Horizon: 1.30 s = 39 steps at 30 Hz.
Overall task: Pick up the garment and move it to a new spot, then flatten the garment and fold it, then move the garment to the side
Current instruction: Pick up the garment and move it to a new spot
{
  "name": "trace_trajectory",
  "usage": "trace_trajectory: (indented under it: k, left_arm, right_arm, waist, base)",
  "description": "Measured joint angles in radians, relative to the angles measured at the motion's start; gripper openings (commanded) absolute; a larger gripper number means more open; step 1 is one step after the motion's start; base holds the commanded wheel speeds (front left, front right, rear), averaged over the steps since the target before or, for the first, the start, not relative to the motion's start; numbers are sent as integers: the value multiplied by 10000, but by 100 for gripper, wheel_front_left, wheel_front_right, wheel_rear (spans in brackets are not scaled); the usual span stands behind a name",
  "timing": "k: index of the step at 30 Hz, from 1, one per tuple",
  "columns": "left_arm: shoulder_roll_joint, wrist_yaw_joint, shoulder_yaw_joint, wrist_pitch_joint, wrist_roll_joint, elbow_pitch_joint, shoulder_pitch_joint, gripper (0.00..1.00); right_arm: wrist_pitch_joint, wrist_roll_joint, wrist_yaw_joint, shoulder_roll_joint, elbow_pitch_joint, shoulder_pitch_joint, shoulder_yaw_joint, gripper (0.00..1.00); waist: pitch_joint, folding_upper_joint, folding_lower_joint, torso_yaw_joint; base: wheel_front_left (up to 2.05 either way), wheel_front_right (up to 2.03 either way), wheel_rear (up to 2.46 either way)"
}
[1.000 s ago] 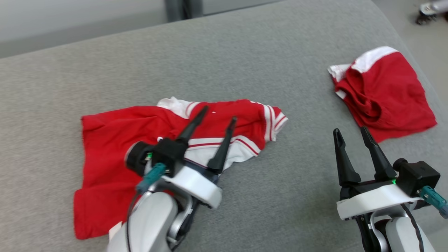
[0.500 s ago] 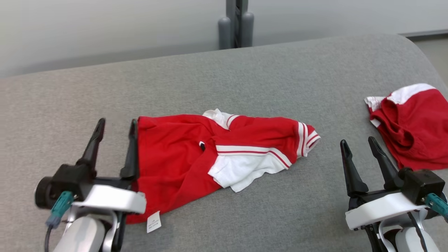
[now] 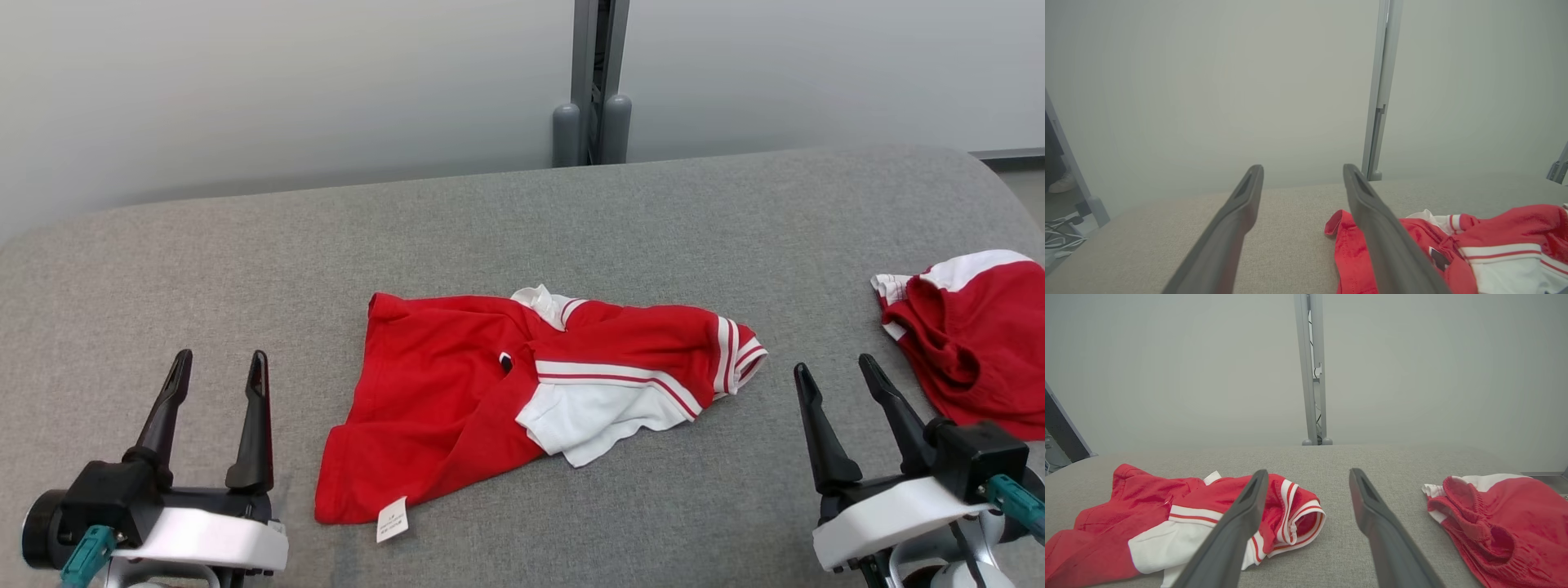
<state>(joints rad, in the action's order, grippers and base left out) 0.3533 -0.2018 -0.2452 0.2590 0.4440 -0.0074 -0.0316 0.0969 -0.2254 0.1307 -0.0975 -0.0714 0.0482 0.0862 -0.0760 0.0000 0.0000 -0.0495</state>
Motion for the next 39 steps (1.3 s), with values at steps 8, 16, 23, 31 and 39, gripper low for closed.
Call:
trace_trajectory:
  k: [8,16,23,31,39]
  left_arm:
    - [-29,171,169,12,81,-29,510,100]
    - [-77,276,226,12,307,81,911,100]
    - [-82,604,826,13,489,240,1115,100]
    - [-316,842,1463,13,242,428,1563,100]
    - [-487,1045,1605,13,65,593,1731,100]
  right_arm:
    - [-165,56,0,-2,92,-381,2,100]
    - [-267,144,0,50,270,-786,-58,100]
    - [-353,180,0,107,458,-994,-123,100]
    - [-474,259,0,119,514,-1201,-190,100]
    - [-541,284,0,192,535,-1358,-217,100]
  waist:
    - [459,0,0,35]
    - [895,0,0,36]
    - [1128,0,0,69]
    - [1298,0,0,154]
    - [1313,0,0,247]
  base:
    - [0,0,0]
    - [0,0,0]
    - [0,0,0]
    - [0,0,0]
    - [0,0,0]
